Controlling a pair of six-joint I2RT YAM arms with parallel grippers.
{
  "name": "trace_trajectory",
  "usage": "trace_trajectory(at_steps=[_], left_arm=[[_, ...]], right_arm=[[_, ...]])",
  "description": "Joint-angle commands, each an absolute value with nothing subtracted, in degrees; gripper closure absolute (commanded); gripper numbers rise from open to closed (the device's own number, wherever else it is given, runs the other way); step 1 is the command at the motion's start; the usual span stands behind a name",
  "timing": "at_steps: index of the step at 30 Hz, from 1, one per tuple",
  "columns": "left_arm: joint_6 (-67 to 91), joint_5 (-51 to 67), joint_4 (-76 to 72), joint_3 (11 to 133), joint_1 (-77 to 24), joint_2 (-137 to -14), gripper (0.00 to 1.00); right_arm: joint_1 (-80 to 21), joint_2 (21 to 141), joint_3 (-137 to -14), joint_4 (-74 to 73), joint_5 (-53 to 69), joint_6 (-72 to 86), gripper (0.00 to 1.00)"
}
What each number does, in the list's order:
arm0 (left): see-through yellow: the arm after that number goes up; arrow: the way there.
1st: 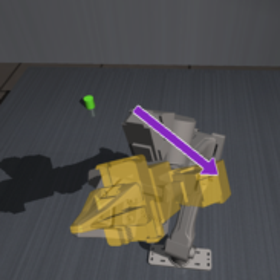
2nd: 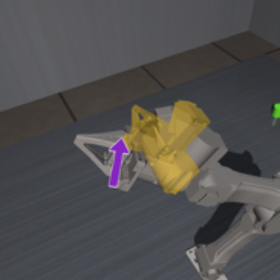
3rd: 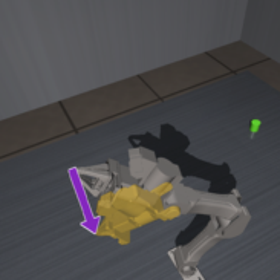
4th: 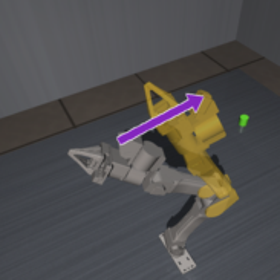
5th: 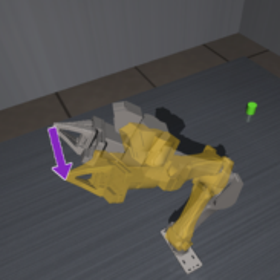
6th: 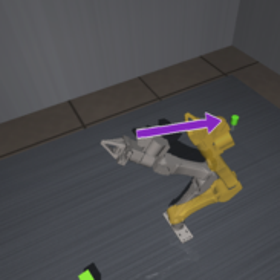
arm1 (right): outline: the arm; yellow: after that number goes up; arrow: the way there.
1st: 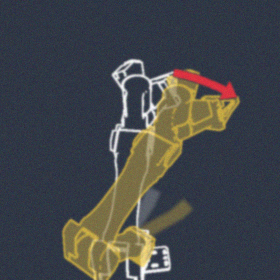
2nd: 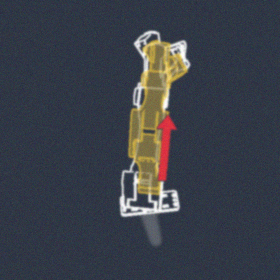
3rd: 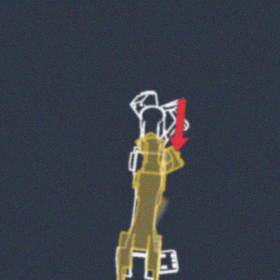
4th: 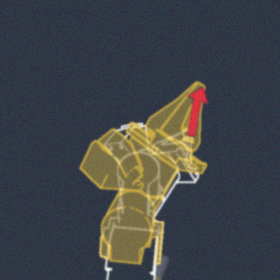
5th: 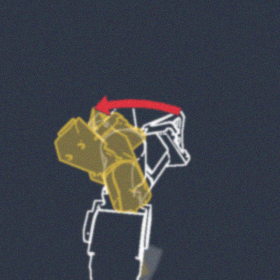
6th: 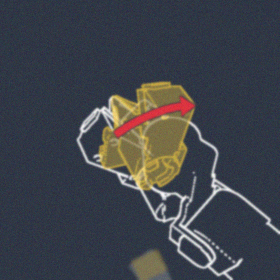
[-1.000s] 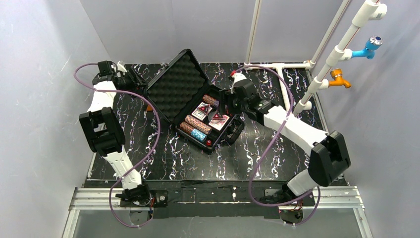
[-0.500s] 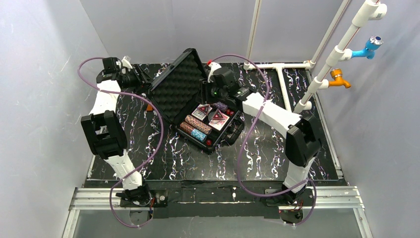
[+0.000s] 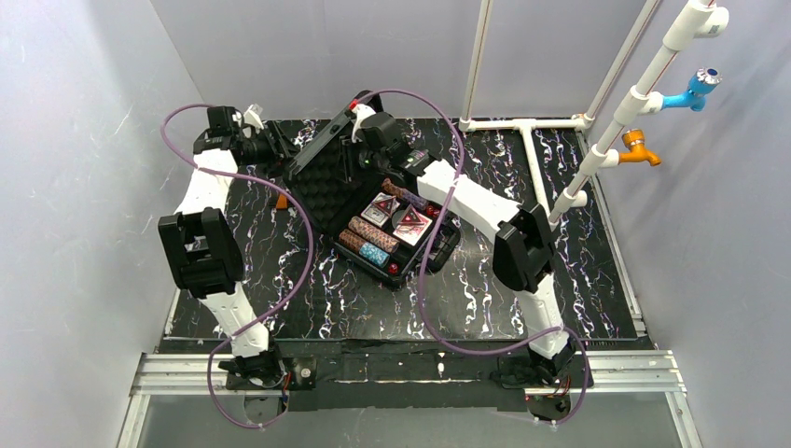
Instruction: Pack up texas hold em set
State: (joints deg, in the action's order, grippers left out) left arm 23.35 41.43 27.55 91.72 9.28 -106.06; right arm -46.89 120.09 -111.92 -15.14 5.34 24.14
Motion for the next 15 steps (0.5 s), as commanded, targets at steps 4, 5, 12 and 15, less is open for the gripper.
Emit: trace_trajectory(at_steps=[4,5,12,15], left_arm=[[20.29,44.99,31.35,92.24,6.00,-101.71,0.49],[20.10,45.10,31.49,92.31,5.65,-101.69,0.49],[19.23,46.16,32.13,92.80,4.21,-101.69,0.49],[18.57,46.49,32.33,92.89,3.40,-101.44,0.49]], right_arm=[[-47.44,124.09,-121.41,-16.86,6.59,25.47,0.67],[-47.50,124.18,-121.64,-16.87,6.59,25.56,0.67],[-47.81,122.20,-120.29,-16.81,5.84,25.58,0.67],[-47.81,120.63,-118.50,-16.72,5.26,25.55,0.67]])
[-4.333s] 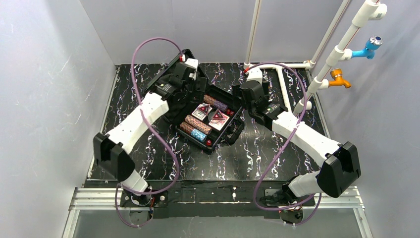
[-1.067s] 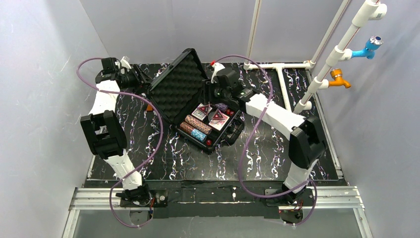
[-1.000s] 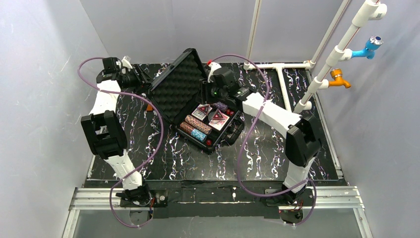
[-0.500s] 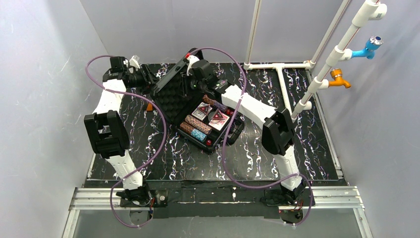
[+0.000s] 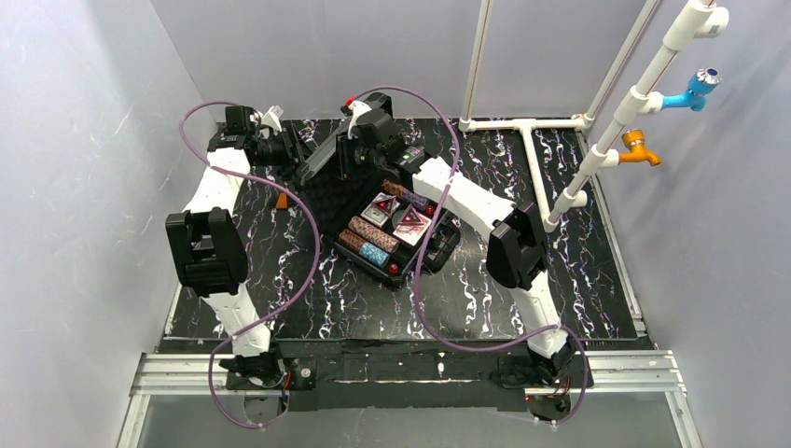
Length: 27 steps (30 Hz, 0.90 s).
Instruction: Pack up texas hold em set
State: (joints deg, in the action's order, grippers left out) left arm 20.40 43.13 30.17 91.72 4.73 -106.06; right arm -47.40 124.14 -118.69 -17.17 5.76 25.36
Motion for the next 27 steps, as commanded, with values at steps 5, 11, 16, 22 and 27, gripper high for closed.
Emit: trace_trajectory(at_steps=[5,11,16,22,27], left_arm=[[16.96,46.01,34.04,93.57,1.76,-101.42,0.49],[16.19,45.29,35.11,94.03,0.84,-101.44,0.49],[15.91,44.98,36.03,94.47,-1.59,-101.67,0.49],[14.70,43.90,37.98,95.37,-3.24,-102.02,0.49],[13.37,41.92,40.33,96.18,-4.55,-102.55,0.49]], right_arm=[[-47.81,117.50,-114.14,-16.52,4.00,25.52,0.67],[-47.81,112.69,-108.53,-16.17,1.76,25.58,0.66],[-47.81,109.12,-104.31,-16.73,0.20,25.49,0.65],[-47.73,105.29,-99.54,-17.14,-2.28,25.33,0.64],[-47.72,102.83,-95.31,-16.73,-3.17,25.46,0.63]])
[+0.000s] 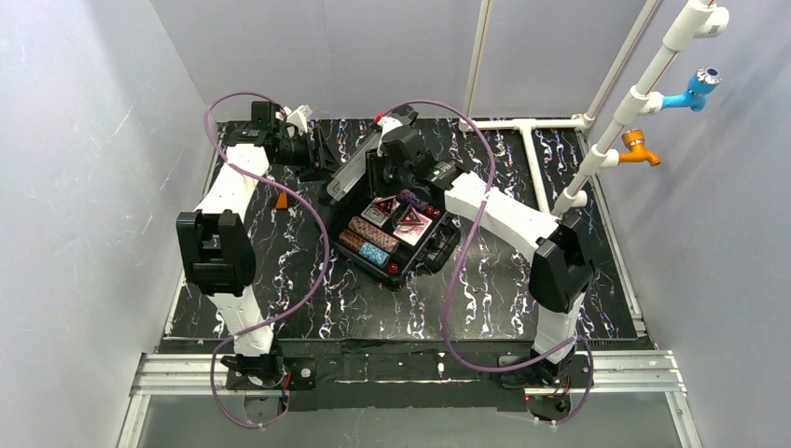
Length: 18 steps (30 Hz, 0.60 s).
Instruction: Pack up texas hold em set
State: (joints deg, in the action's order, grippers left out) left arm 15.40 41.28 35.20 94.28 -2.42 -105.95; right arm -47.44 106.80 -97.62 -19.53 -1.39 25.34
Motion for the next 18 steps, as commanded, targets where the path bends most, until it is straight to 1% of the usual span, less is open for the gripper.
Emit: trace_trajectory(at_steps=[1,10,18], left_arm=[[13.16,41.57,40.57,96.28,-4.99,-102.69,0.49],[11.82,38.24,43.28,97.21,-8.25,-103.62,0.49],[13.48,36.32,42.89,93.29,-10.73,-102.88,0.49]], right_arm=[[-47.72,102.34,-94.07,-16.58,-3.24,25.61,0.63],[-47.72,96.99,-84.79,-14.31,-3.67,27.18,0.63],[-47.72,94.00,-77.41,-12.11,-3.09,29.30,0.63]])
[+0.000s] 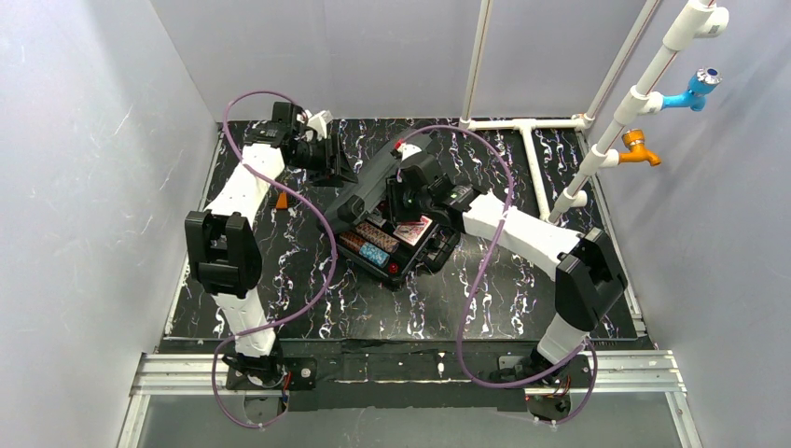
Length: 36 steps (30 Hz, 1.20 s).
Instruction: Pack up texas hold em set
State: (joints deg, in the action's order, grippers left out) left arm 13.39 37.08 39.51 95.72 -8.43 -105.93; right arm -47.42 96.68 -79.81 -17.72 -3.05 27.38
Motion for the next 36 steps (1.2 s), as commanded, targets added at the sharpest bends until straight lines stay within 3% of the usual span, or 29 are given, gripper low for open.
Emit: trace_trajectory(at_steps=[1,17,36], left_arm=[[13.54,36.07,42.86,92.91,-11.11,-102.77,0.49],[15.99,32.97,38.88,84.23,-16.96,-101.00,0.50],[16.00,31.71,38.54,83.32,-18.65,-101.60,0.50]], right_arm=[[-47.72,93.74,-76.38,-11.97,-3.08,29.47,0.63],[-47.72,90.61,-67.73,-11.35,-4.02,30.32,0.63],[-47.72,87.52,-66.18,-16.17,-8.94,28.28,0.60]])
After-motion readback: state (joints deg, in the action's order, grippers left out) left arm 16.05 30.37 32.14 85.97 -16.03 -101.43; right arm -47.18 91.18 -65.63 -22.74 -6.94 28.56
